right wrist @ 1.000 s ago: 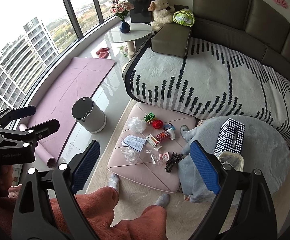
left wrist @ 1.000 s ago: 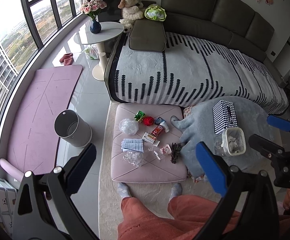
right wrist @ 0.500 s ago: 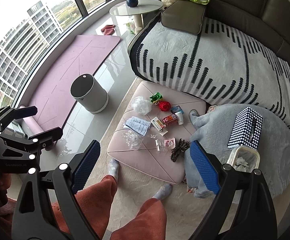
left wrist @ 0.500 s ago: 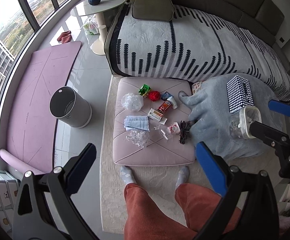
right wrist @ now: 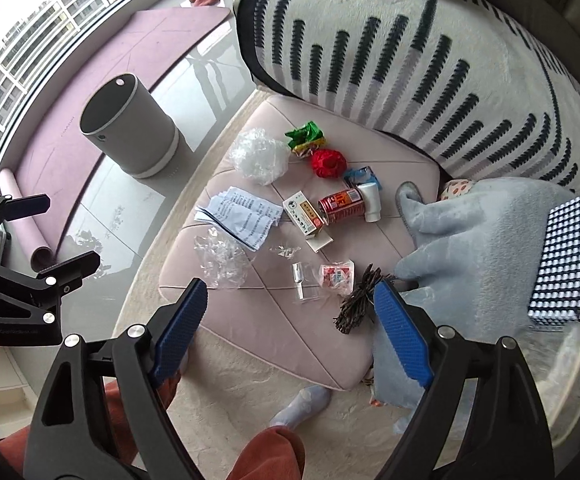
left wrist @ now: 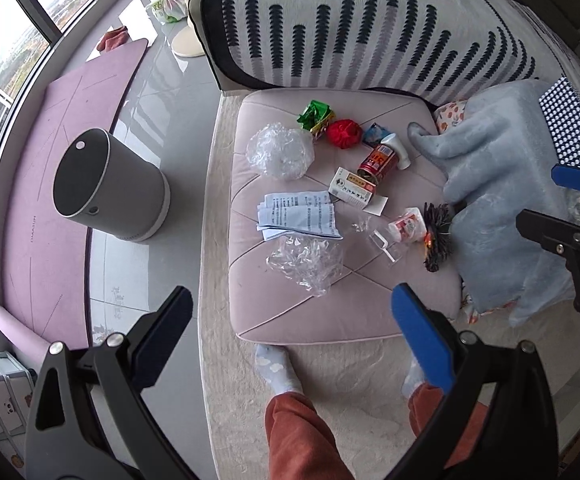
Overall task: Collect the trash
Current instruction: 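Lower the left tool to the clear plastic bag and close on it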
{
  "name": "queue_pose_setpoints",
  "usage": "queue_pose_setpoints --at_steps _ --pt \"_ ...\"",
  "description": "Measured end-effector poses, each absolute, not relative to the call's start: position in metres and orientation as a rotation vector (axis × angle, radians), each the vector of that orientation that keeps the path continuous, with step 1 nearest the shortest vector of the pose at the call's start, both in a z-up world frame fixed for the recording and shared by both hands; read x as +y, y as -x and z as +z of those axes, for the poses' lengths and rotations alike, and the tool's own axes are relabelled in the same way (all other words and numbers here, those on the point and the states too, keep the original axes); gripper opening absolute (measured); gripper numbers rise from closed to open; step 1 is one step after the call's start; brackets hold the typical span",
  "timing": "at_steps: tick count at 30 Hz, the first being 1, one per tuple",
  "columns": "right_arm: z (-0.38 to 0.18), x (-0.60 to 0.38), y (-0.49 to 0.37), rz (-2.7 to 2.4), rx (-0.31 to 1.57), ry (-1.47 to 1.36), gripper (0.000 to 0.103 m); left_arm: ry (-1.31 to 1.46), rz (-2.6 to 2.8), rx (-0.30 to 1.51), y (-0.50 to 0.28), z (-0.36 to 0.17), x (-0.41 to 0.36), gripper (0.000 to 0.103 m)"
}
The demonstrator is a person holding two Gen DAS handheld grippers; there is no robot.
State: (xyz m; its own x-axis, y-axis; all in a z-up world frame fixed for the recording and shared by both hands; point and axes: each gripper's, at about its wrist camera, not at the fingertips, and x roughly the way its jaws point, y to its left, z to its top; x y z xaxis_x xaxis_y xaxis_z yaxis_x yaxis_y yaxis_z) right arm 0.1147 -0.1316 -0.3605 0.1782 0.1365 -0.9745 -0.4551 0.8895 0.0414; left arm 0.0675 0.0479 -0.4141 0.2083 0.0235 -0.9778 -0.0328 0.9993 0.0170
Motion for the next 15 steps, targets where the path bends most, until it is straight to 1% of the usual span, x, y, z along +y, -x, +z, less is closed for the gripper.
queue_pose_setpoints --at_steps 1,5,7,10,13,15 --pt "-0.387 -0.132 -0.117 0.421 1.340 0.284 0.082 0.019 0.048 1.366 -0.070 -0.438 0.050 0.099" --pt "-0.492 -0.137 -0.121 0.404 1.406 0.266 0.070 0.052 0.076 1.388 -0.074 -0.525 0.049 0.099" --pt "-0.541 -0.142 -0.116 0.389 1.449 0.245 0.068 0.040 0.068 1.388 -0.075 -0.563 0.044 0.099" --pt "-0.605 -0.152 -0.102 0.368 1.504 0.205 0.066 0.011 0.046 1.372 -0.076 -0.607 0.033 0.099" --pt "-0.657 -0.157 -0.089 0.358 1.530 0.199 0.063 0.011 0.031 1.367 -0.076 -0.642 0.027 0.099" --pt "-0.684 -0.160 -0.085 0.361 1.533 0.192 0.057 0.004 0.030 1.360 -0.076 -0.661 0.024 0.099"
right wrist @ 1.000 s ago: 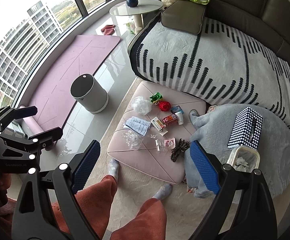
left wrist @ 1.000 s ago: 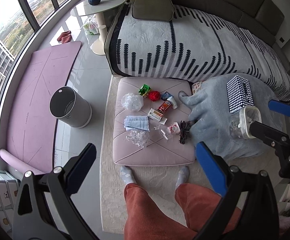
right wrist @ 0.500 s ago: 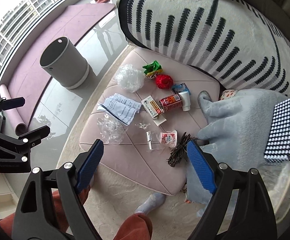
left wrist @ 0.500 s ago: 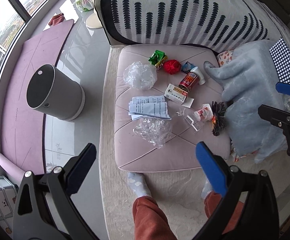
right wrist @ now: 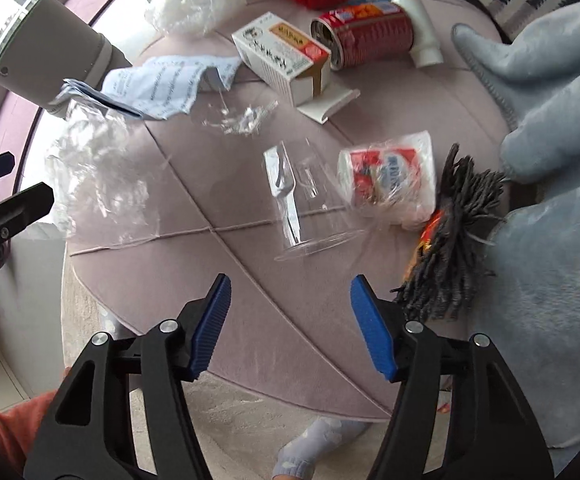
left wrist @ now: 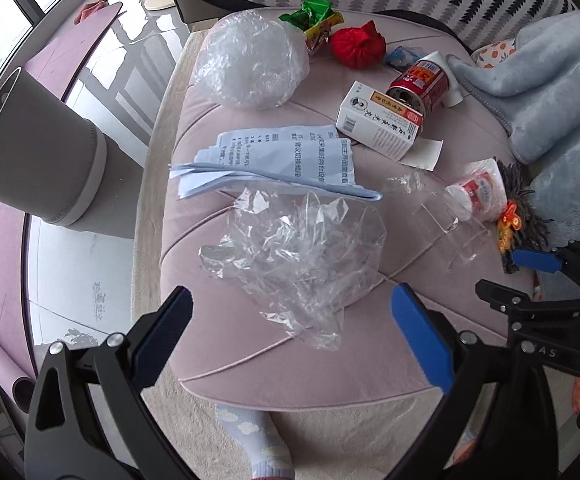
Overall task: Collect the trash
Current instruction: 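Lower the left tool to the clear plastic bag and close on it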
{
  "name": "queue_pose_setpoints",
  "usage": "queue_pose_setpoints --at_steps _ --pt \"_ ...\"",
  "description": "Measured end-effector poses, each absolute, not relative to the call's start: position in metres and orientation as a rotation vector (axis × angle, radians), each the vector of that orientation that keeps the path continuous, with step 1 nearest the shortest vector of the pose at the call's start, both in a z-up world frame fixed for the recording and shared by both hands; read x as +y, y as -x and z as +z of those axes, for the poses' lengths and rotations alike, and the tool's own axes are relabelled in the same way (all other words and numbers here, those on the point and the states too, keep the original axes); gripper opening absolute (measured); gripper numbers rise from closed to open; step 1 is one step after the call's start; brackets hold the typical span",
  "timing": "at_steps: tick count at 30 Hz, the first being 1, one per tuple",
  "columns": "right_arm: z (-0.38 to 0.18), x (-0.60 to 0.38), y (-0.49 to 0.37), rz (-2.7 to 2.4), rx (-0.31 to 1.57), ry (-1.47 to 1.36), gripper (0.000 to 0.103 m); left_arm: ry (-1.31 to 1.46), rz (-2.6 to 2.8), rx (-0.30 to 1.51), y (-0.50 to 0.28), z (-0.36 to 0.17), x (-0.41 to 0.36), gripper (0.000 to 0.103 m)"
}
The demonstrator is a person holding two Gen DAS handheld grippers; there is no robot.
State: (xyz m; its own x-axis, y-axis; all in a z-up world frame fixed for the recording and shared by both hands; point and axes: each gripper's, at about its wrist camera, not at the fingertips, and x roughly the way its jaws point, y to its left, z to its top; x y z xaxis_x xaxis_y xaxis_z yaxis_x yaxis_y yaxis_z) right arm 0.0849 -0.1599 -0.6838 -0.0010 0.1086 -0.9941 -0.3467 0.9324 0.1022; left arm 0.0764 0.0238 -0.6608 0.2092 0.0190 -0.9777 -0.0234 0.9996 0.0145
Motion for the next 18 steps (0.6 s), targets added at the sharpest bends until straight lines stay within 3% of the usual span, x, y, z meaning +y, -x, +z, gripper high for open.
queue_pose_setpoints --at_steps 7,9,11,12,13,18 --pt "-0.733 -0.146 -0.089 0.403 1.473 0.165 0.045 -0.007 0.045 1.338 -0.080 -0.703 0.024 0.099" --pt "-0.737 -0.141 -0.090 0.424 1.454 0.159 0.022 -0.036 0.052 1.324 -0.081 -0.710 0.024 0.099" --pt "-0.738 -0.137 -0.091 0.445 1.447 0.153 0.009 -0.059 0.037 1.303 -0.082 -0.713 0.022 0.093" --pt "-0.737 -0.135 -0.091 0.448 1.441 0.150 0.009 -0.060 0.018 1.302 -0.083 -0.714 0.021 0.067" --pt "-0.737 -0.132 -0.091 0.453 1.438 0.151 0.009 -0.047 0.001 1.320 -0.084 -0.717 0.021 0.050" --pt "-0.720 -0.127 -0.084 0.484 1.439 0.187 0.008 0.010 -0.006 1.319 -0.083 -0.707 0.028 0.040"
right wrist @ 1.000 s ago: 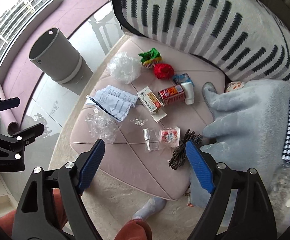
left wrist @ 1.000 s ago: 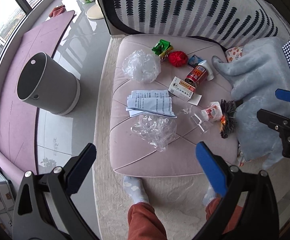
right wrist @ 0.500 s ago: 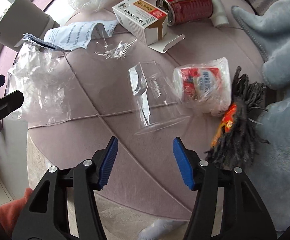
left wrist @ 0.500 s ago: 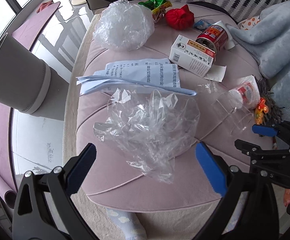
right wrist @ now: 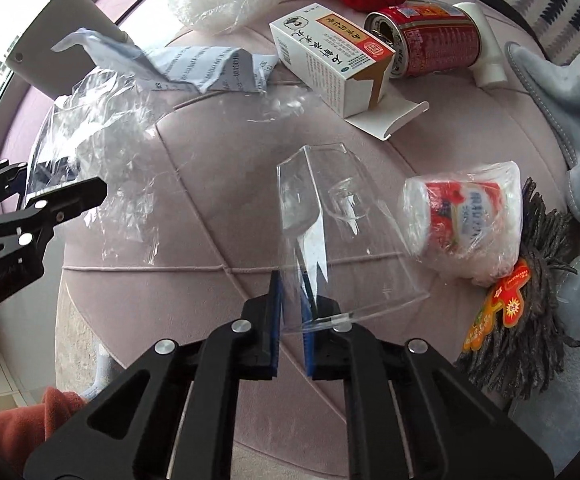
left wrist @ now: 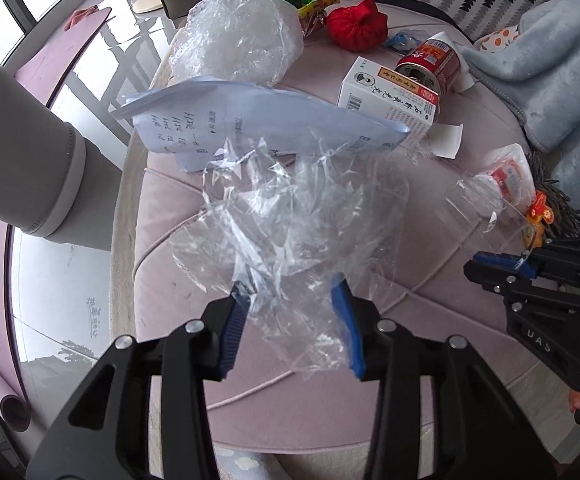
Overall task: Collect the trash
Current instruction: 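Lower the left tool to the clear plastic bag and close on it, then lift the clear plastic bag with the left tool toward the grey bin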
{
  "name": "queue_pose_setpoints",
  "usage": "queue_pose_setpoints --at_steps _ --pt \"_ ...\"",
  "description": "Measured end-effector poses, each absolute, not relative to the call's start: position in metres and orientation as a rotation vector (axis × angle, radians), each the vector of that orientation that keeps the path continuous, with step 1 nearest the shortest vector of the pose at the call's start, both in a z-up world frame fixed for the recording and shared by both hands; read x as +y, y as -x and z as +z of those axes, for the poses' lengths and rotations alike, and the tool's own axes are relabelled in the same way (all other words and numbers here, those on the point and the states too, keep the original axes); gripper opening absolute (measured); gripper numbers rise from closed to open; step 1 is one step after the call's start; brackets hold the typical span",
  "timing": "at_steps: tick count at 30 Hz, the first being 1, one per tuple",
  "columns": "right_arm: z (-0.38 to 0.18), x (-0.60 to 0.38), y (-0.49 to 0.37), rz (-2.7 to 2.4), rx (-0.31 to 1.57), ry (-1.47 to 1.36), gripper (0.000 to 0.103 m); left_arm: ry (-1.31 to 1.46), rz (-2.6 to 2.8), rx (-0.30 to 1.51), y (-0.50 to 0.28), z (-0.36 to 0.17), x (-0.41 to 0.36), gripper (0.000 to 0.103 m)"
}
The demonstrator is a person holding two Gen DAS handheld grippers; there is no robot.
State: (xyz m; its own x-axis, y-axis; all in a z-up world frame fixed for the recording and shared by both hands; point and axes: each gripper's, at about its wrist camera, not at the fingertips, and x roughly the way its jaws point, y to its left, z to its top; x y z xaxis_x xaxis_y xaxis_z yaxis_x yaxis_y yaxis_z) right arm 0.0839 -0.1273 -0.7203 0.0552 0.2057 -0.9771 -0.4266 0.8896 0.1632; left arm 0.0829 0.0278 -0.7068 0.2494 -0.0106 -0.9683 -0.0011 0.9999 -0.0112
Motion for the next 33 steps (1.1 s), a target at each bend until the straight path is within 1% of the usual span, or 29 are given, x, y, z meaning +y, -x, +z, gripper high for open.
queue_pose_setpoints --at_steps 1,4,8,11,17,25,28,33 --pt "-0.714 -0.127 -0.082 0.488 1.442 0.194 0.008 0.030 -0.012 1.326 -0.082 -0.703 0.030 0.038" --pt "-0.692 -0.127 -0.078 0.498 1.453 0.206 0.008 0.054 -0.022 1.337 -0.077 -0.687 0.032 0.036" --pt "-0.656 -0.121 -0.081 0.504 1.454 0.225 0.008 0.082 -0.030 1.339 -0.070 -0.654 0.041 0.036" --pt "-0.626 -0.111 -0.086 0.510 1.446 0.243 0.005 0.102 -0.031 1.331 -0.065 -0.625 0.052 0.036" --pt "-0.560 -0.074 -0.102 0.520 1.414 0.264 0.005 0.153 -0.023 1.309 -0.058 -0.564 0.085 0.036" --pt "-0.475 -0.008 -0.099 0.557 1.346 0.270 0.003 0.173 -0.010 1.266 -0.041 -0.490 0.142 0.036" --pt "-0.451 0.015 -0.100 0.586 1.315 0.262 0.003 0.164 0.012 1.248 -0.033 -0.468 0.161 0.036" --pt "-0.423 0.050 -0.105 0.662 1.292 0.261 0.003 0.187 0.099 1.244 -0.027 -0.446 0.190 0.036"
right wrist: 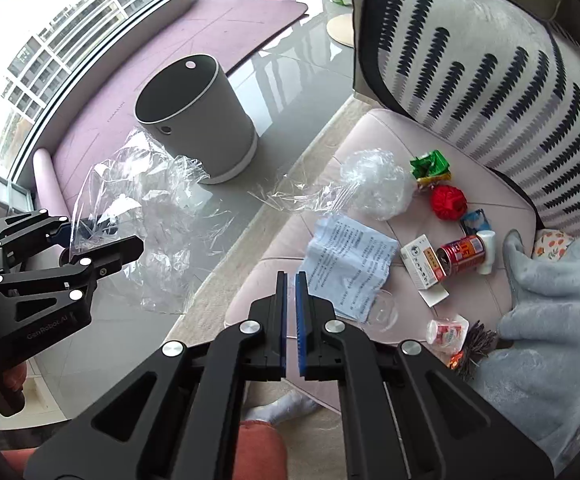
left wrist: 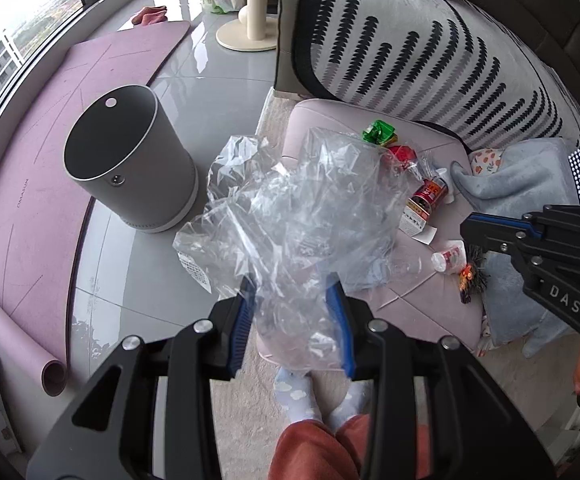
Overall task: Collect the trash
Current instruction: 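Lift the clear plastic bag with the left tool toward the grey bin, then grasp the clear plastic cup with the right tool while the left tool holds the bag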
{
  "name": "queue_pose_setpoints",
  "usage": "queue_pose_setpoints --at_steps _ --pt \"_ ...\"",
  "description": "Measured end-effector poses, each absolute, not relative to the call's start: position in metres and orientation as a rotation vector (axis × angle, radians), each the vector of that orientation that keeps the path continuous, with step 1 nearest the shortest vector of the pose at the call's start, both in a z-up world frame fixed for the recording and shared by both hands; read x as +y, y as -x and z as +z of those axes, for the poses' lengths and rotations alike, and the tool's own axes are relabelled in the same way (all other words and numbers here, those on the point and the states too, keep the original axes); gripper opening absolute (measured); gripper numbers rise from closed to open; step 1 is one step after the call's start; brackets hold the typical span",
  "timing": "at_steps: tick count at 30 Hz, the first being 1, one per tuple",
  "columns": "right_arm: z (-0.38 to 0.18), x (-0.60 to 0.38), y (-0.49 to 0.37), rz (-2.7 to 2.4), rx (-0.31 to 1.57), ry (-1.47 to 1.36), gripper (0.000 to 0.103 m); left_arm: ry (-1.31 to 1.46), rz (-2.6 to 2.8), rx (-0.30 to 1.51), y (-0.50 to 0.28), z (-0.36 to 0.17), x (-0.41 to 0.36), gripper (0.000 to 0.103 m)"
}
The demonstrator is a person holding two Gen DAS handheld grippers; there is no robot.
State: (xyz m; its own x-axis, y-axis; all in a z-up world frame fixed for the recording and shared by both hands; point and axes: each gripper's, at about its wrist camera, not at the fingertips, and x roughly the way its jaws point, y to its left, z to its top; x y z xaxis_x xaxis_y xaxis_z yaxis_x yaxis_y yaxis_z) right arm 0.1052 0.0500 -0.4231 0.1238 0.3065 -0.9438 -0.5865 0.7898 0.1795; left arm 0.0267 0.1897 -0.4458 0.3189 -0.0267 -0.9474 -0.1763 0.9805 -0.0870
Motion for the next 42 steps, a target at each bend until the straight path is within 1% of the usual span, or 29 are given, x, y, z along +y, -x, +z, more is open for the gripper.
queue_pose_setpoints --at_steps 9,13,19,24,27,33,40,42 --pt "-0.384 0.118 -0.132 0.824 1.197 0.343 0.003 0.253 0.237 1.178 -0.036 -0.422 0.237 0.036" --pt "-0.377 0.157 -0.152 0.858 1.171 0.358 0.003 0.280 0.273 1.154 -0.048 -0.418 0.276 0.036" --pt "-0.394 0.238 -0.185 0.894 1.158 0.374 0.003 0.289 0.331 1.130 -0.074 -0.425 0.358 0.036" --pt "-0.414 0.283 -0.201 0.878 1.209 0.324 0.003 0.280 0.354 1.131 -0.092 -0.432 0.417 0.036" --pt "-0.428 0.299 -0.207 0.864 1.246 0.304 0.003 0.277 0.351 1.141 -0.101 -0.439 0.438 0.036" --pt "-0.451 0.295 -0.205 0.800 1.296 0.276 0.004 0.268 0.308 1.182 -0.112 -0.457 0.441 0.036" --pt "-0.474 0.236 -0.195 0.672 1.358 0.241 0.004 0.223 0.187 1.243 -0.116 -0.479 0.395 0.036" --pt "-0.483 0.209 -0.190 0.622 1.369 0.232 0.009 0.212 0.157 1.253 -0.115 -0.486 0.377 0.036"
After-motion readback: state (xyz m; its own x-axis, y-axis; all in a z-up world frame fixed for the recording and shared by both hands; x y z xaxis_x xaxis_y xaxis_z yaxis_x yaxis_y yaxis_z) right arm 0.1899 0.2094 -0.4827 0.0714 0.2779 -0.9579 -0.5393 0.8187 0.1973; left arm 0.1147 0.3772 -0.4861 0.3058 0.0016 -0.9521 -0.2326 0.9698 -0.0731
